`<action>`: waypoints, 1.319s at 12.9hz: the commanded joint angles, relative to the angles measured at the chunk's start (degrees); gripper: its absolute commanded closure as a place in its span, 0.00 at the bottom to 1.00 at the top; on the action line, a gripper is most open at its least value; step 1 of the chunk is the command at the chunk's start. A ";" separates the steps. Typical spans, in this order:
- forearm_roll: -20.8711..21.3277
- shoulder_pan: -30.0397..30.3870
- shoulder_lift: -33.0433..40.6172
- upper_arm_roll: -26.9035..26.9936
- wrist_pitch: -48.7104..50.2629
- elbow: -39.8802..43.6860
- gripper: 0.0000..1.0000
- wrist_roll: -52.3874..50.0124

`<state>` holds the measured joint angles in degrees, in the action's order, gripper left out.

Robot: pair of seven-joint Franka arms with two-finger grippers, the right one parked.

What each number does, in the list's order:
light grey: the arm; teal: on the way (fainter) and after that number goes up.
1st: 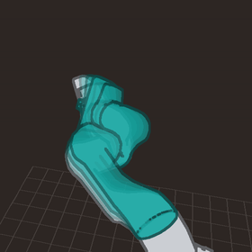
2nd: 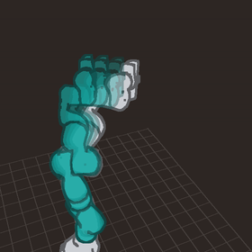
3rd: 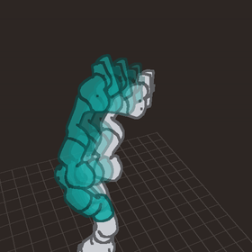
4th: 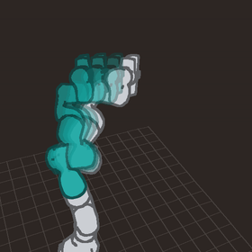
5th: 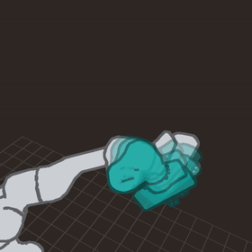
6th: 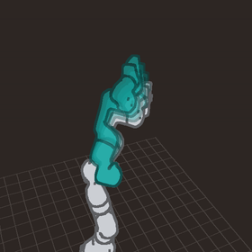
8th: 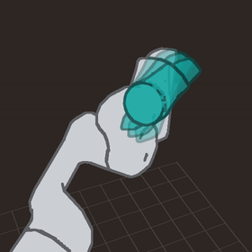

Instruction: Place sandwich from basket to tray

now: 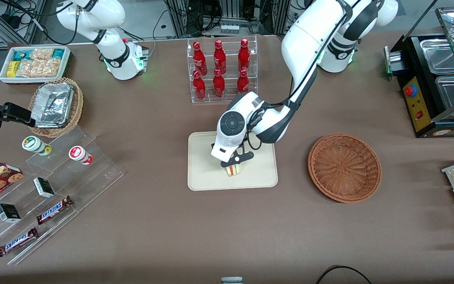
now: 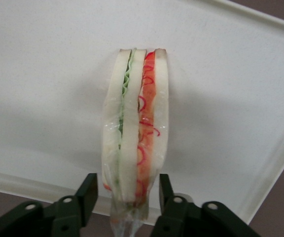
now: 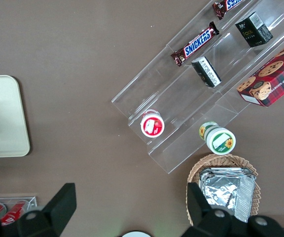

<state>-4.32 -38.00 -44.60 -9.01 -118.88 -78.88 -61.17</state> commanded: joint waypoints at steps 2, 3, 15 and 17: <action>-0.16 -0.23 1.00 1.19 6.71 6.09 0.00 -0.88; -0.07 -0.06 1.44 1.36 8.38 7.84 0.00 -0.88; 2.48 16.53 25.51 4.88 23.60 -6.27 0.00 26.41; 2.48 20.58 29.20 4.88 23.52 -9.96 0.00 32.75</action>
<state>-1.68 -20.21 -20.62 -3.73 -94.82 -82.91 -33.29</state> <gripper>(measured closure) 0.000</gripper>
